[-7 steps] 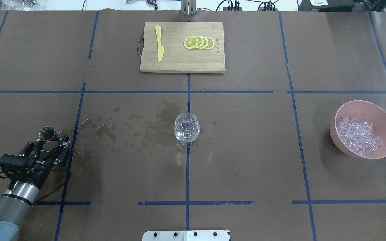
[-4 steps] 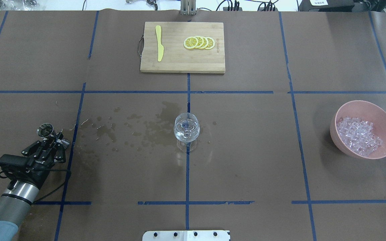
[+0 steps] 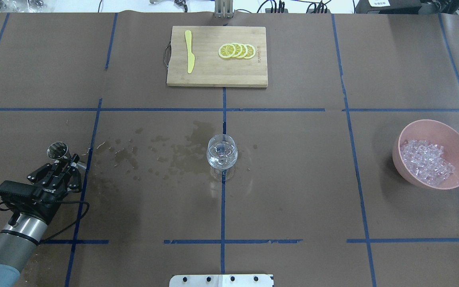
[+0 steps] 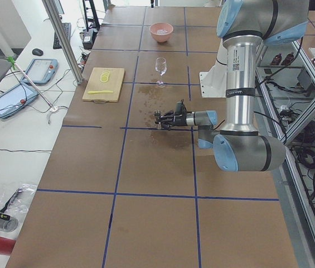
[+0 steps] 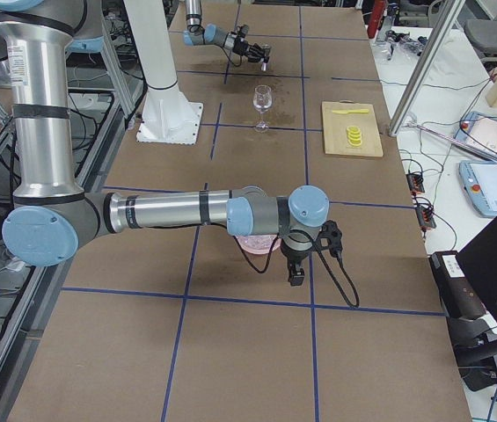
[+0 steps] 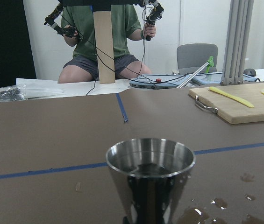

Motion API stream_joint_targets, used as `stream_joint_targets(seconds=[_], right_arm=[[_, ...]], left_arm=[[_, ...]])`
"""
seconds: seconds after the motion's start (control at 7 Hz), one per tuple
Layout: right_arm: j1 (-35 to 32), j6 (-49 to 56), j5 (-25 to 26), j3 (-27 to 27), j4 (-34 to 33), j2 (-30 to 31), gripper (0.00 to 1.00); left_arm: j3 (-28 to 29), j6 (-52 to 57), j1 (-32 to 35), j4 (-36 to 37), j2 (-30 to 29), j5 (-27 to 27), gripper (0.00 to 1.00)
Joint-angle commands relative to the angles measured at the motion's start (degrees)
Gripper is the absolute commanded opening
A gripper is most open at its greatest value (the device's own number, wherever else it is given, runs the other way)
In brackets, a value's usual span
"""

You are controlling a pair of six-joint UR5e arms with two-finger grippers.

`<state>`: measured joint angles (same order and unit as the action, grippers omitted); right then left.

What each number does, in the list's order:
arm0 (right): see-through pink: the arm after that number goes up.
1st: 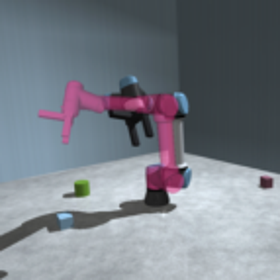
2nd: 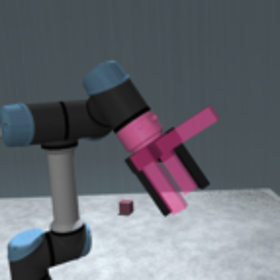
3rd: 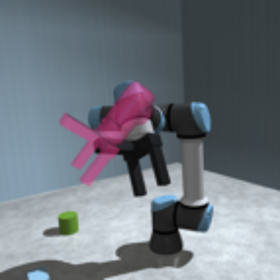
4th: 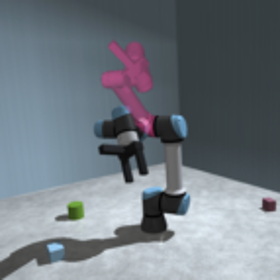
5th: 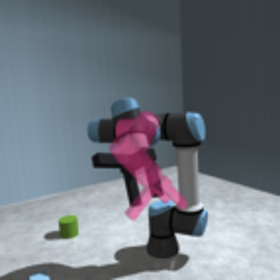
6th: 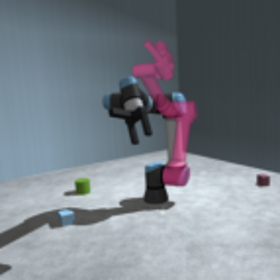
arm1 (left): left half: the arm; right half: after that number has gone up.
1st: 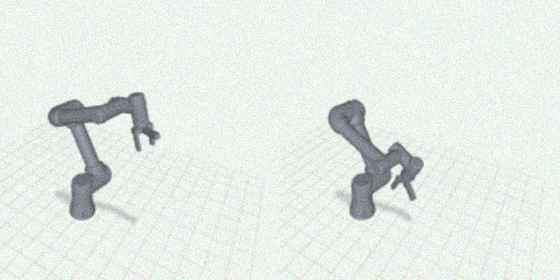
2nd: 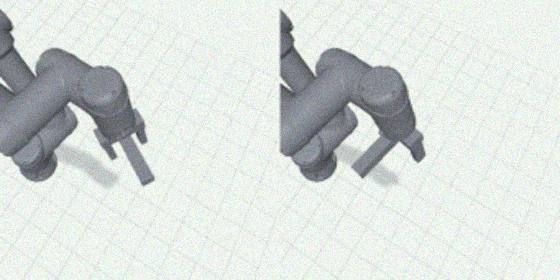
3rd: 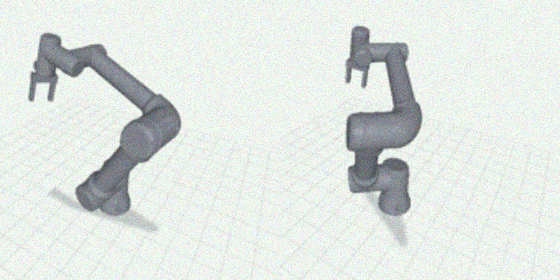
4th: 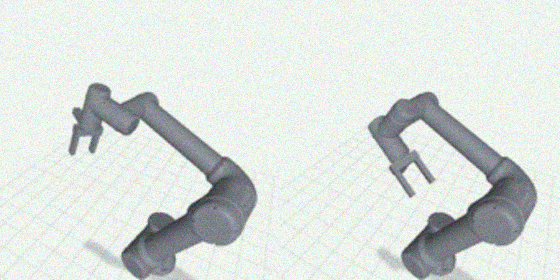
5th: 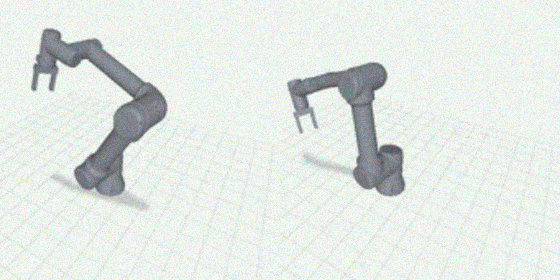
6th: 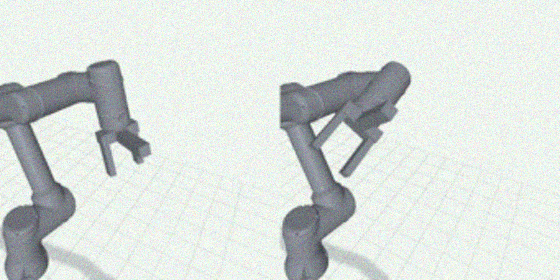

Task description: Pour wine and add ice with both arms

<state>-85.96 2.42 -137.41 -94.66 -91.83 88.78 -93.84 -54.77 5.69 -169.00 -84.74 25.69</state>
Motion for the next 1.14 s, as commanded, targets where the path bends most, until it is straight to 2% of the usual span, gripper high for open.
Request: stream_joint_targets(seconds=[0.0,0.57,0.71,1.0], right_arm=[[0.0,0.0,0.1,-0.3,0.1,-0.4,1.0],[0.0,0.0,0.2,-0.2,0.1,-0.5,1.0],[0.0,0.0,0.2,-0.1,0.1,-0.5,1.0],[0.0,0.0,0.2,0.1,0.1,-0.5,1.0]], left_arm=[[-5.2,9.9,-0.1,-1.2,-0.9,0.1,0.0],[-5.0,24.9,0.1,0.7,-17.8,-0.2,0.0],[-4.8,30.1,0.4,3.1,-23.1,-0.2,0.0],[-4.9,30.6,0.4,12.8,-26.3,-0.2,0.0]])
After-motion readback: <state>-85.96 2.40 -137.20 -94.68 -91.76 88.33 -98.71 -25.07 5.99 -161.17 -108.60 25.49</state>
